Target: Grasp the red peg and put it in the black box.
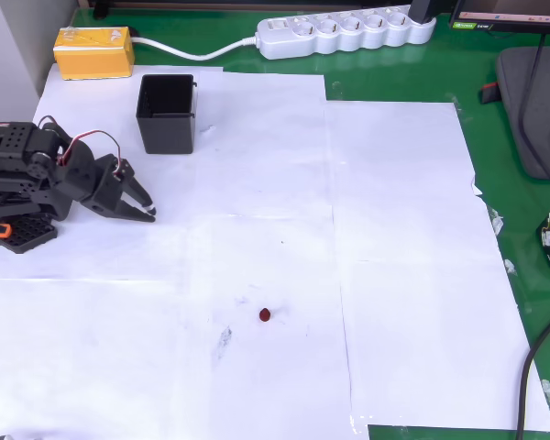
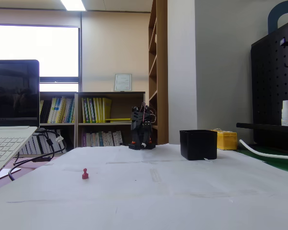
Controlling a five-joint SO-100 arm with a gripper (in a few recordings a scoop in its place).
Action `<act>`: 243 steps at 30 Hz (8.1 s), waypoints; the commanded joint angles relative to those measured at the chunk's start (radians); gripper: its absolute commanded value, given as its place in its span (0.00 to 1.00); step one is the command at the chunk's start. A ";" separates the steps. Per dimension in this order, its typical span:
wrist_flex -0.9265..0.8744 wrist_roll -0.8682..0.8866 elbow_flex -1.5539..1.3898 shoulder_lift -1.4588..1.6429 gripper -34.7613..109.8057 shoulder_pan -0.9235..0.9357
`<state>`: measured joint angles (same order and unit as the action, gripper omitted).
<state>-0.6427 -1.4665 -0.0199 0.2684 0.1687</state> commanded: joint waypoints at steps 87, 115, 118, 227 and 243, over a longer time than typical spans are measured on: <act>2.287 -0.114 -0.514 2.094 0.29 0.298; 1.888 -0.071 -0.623 1.904 0.41 0.296; 1.838 -0.081 -0.686 1.916 0.41 0.302; 1.618 -0.127 -1.127 2.056 0.24 0.287; 1.433 -0.109 -1.218 1.848 0.24 0.267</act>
<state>0.8038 -1.5754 -1.1551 2.2550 0.4403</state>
